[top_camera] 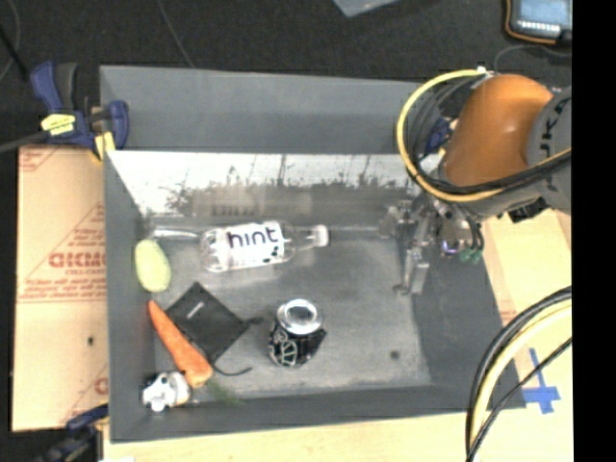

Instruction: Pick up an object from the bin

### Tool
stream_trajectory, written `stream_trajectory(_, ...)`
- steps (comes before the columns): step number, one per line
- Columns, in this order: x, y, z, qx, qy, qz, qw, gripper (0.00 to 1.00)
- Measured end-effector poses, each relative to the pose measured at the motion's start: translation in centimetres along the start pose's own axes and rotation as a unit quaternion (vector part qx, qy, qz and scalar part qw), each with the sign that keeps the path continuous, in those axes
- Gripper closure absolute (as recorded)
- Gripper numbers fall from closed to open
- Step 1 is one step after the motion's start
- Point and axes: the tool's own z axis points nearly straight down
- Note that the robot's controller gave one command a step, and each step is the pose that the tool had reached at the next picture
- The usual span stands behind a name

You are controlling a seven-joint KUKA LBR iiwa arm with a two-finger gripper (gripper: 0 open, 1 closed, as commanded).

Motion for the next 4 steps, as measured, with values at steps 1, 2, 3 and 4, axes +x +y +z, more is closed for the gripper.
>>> stream_trajectory(1, 3.5, 7.8, 1.4, 0.0, 0.0018, 0.08, 0.9968, 0.0)
stream_trajectory(2, -0.7, 12.2, 2.6, 0.0, -0.001, 0.011, 0.9999, 0.0)
stream_trajectory(3, 3.5, 12.8, 7.9, 0.0, -0.002, -0.085, 0.9964, 0.0)
stream_trajectory(4, -5.3, 18.2, 10.2, 0.0, -0.0034, -0.09, 0.9959, 1.0)
